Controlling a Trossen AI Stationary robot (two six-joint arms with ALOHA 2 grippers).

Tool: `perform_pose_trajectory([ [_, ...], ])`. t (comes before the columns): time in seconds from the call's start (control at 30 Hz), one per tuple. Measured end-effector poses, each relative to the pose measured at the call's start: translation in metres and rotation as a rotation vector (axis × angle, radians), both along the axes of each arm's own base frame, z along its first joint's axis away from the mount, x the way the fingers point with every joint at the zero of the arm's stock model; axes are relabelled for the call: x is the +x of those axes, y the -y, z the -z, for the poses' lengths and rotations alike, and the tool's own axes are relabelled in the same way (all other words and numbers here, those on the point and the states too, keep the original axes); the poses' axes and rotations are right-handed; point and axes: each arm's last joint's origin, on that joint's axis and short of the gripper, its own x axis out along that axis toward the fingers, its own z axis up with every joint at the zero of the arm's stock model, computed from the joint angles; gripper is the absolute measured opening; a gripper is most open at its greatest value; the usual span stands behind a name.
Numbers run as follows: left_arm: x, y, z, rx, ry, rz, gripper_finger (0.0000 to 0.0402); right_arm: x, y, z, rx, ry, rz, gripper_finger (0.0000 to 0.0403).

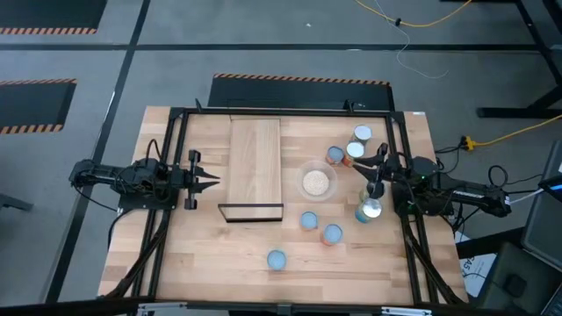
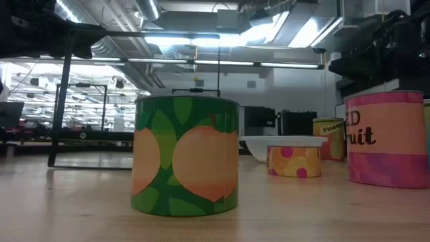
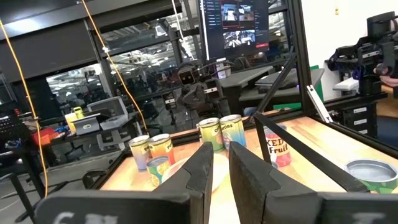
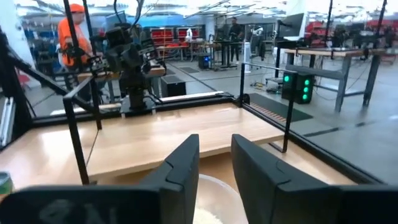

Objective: Pick and place cans onto a shelf
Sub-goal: Put the large canned pineapple on the shelf

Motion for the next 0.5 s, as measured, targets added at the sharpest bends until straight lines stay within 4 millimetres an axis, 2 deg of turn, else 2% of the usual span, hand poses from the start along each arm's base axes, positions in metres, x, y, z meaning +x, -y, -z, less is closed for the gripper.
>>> perform_pose_trajectory([
  [0.33,0.000,0.000,0.000,0.000,0.000,-0.001,0.0044,-0.001,0.002,-0.002,0.058,0.039,0.077,0.0220],
  [0.5,0.000,0.000,0.000,0.000,0.000,-0.001,0.0044,-0.002,0.001,-0.010,0.057,0.057,0.047,0.0240],
])
